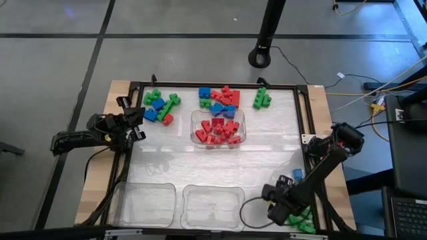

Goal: Sort blocks
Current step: Put the red game piece into the top right transparent bin

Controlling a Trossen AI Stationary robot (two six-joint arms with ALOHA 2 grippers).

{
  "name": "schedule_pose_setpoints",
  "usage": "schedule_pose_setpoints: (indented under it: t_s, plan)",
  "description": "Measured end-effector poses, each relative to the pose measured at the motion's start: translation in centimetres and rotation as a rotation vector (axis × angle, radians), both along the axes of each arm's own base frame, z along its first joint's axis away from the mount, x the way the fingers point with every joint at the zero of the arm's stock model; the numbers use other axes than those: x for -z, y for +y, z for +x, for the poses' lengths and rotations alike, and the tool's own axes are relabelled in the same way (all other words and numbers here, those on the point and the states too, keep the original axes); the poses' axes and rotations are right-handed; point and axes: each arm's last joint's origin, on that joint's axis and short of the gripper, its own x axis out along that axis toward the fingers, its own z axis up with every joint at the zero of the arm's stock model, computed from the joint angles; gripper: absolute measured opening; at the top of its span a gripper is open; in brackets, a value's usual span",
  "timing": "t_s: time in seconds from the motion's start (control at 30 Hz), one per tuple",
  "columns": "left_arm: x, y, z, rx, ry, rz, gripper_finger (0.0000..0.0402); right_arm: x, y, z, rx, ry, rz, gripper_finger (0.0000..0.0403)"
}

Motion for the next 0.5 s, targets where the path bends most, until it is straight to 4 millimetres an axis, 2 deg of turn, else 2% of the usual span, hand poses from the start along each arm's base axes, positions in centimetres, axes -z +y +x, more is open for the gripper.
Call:
schedule_pose_setpoints:
  t_s: [0.13, 0.23, 0.37, 0.5]
  plan:
    - [0.0, 0.0, 0.0, 0.000, 0.000, 0.000, 0.0006, -2.2, -0.4, 0.4, 0.026, 0.014, -0.033, 0.0342]
    - [0.0, 0.0, 0.0, 0.005, -0.001, -0.005, 0.0006, -2.9, -0.6, 0.3, 0.104, 0.039, -0.065, 0.0342]
    - [0.0, 0.0, 0.0, 0.008, -0.003, -0.008, 0.0006, -2.3, -0.6, 0.2, 0.206, 0.050, -0.061, 0.0342]
    - [0.0, 0.0, 0.0, 0.007, -0.003, -0.008, 0.0006, -0.8, -0.7, 0.1, 0.230, 0.045, -0.047, 0.0342]
